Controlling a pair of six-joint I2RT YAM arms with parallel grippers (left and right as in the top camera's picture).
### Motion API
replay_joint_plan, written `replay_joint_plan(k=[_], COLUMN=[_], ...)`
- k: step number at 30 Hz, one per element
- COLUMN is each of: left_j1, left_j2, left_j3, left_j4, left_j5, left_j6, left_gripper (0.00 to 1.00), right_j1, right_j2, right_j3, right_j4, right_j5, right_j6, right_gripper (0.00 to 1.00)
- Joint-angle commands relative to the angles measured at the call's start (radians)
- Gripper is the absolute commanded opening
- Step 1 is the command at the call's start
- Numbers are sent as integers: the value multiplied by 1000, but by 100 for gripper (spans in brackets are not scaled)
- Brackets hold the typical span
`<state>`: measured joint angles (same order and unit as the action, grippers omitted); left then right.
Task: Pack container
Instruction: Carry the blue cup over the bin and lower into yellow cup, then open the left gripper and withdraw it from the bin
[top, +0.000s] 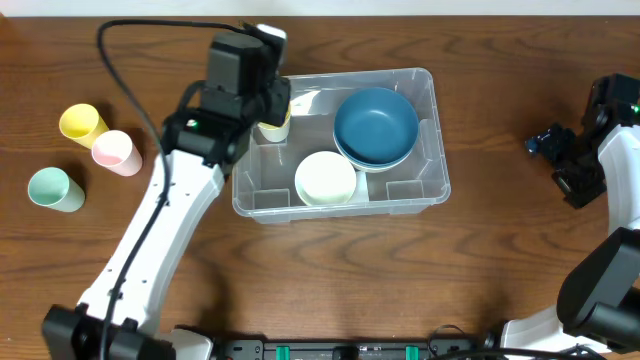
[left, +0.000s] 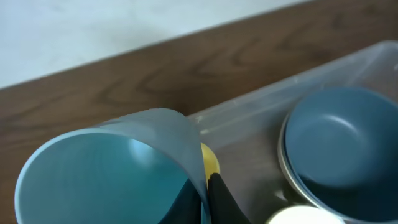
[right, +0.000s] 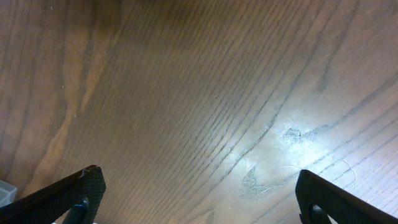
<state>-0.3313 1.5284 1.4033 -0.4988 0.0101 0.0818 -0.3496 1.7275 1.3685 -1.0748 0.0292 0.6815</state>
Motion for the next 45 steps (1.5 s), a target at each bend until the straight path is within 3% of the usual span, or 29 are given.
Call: replay_joint_plan(k=[1, 14, 35, 37, 39, 45], left_j1=[-18, -28, -27, -27, -27, -27], left_j2=[31, 55, 166, 166, 166, 166], left_j3=[10, 8, 8, 8, 8, 8], left_j4=[-17, -91, -11, -8, -12, -23], left_j5=[5, -23, -75, -74, -74, -74], left_j6=[-5, -1, 3, 3, 3, 3], left_gripper=[6, 6, 7, 17, 36, 40], right_j1=[-3, -3, -3, -3, -3, -3], right_j2=[-1, -1, -1, -1, -1, -1], right_j3=[4, 4, 4, 4, 4, 4], right_j4=[1, 1, 1, 1, 1, 1], right_j5=[4, 4, 4, 4, 4, 4], right_j6=[13, 13, 13, 13, 13, 13], right_gripper=[99, 99, 99, 99, 99, 99])
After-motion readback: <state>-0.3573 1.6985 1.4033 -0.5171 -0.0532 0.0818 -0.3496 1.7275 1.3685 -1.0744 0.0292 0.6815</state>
